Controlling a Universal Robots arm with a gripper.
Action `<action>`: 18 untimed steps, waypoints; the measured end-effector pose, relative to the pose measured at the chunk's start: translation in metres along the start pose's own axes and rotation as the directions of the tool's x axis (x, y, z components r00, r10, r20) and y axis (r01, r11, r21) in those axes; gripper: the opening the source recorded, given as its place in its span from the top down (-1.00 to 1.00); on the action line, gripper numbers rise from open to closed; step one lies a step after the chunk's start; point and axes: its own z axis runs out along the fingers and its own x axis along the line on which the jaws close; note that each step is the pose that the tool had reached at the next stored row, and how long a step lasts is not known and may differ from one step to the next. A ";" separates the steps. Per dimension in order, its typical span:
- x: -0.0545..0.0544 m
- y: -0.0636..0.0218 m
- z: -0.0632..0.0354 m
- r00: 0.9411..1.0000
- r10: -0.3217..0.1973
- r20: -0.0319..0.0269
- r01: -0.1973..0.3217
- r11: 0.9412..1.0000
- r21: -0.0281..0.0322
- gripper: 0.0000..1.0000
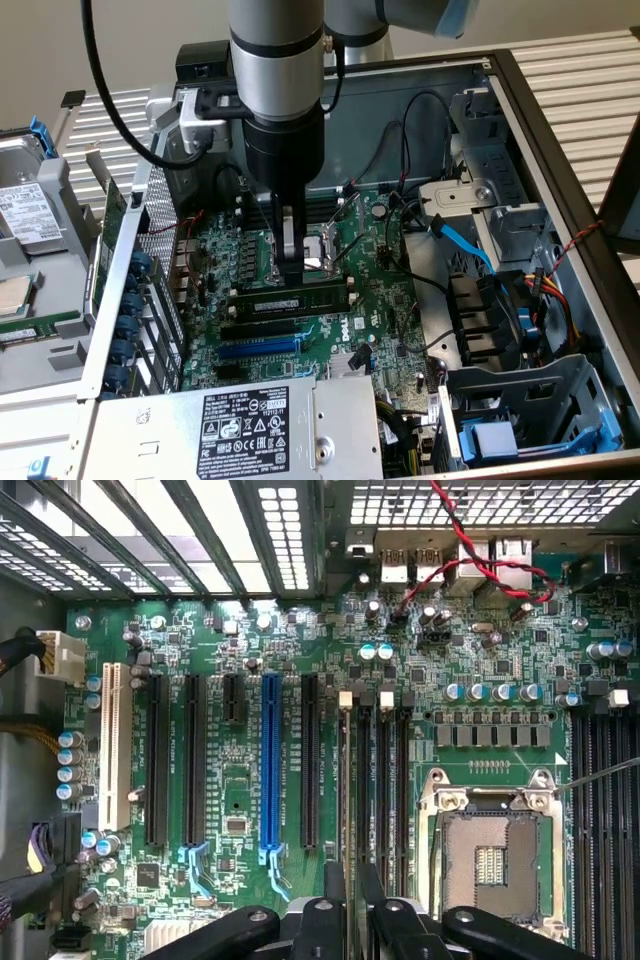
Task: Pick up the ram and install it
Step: 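Press down the ram until it locks into place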
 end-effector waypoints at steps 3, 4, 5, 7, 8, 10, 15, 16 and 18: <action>-0.005 0.0002 0.0000 1.000 0.000 -0.007 0.000 1.000 0.000 0.65; -0.005 0.0002 0.0000 1.000 0.000 -0.009 0.000 1.000 0.000 0.65; -0.005 0.0002 0.0002 1.000 0.000 -0.012 0.000 1.000 0.000 0.79; -0.005 0.0001 0.0003 1.000 0.000 -0.016 0.000 1.000 0.000 0.79; -0.005 0.0001 0.0005 1.000 0.000 -0.017 0.000 1.000 0.000 0.79; -0.005 0.0002 0.0012 1.000 0.001 -0.017 -0.001 1.000 0.001 0.79; -0.004 0.0010 0.0072 1.000 0.001 -0.018 -0.001 1.000 0.001 0.79; -0.004 0.0010 0.0077 1.000 0.001 -0.018 -0.001 1.000 0.001 0.79; -0.004 0.0011 0.0080 1.000 0.001 -0.020 -0.001 1.000 0.002 0.79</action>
